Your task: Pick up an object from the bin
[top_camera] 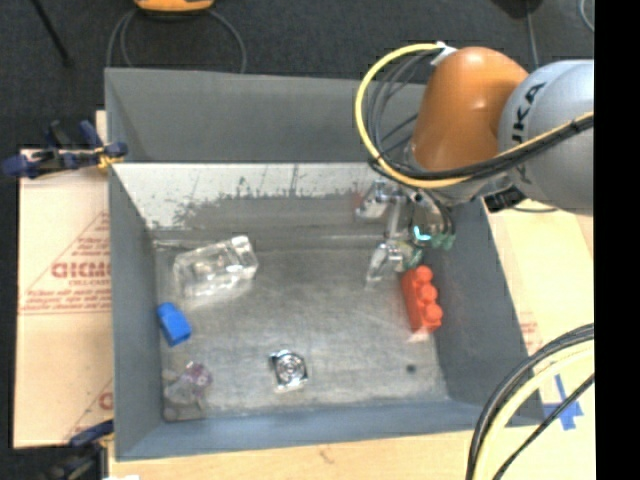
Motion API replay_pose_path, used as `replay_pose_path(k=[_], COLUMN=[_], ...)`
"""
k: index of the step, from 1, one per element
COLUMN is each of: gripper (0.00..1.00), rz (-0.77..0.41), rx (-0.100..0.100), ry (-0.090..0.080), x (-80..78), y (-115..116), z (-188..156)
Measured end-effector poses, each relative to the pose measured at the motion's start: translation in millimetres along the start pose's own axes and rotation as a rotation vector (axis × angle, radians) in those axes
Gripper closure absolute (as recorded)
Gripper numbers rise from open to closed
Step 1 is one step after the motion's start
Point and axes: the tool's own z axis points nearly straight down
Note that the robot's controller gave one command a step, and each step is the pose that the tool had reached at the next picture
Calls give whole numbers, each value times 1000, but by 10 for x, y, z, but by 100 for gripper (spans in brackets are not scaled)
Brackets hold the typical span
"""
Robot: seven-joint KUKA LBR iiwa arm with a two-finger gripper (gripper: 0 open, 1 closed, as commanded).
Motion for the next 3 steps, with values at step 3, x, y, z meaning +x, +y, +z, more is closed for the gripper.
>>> replay_pose_path(k=[3], gripper=[0], rz=[641], rx=[-3], ry=[-10], x=[1], y=[-1028], z=[810])
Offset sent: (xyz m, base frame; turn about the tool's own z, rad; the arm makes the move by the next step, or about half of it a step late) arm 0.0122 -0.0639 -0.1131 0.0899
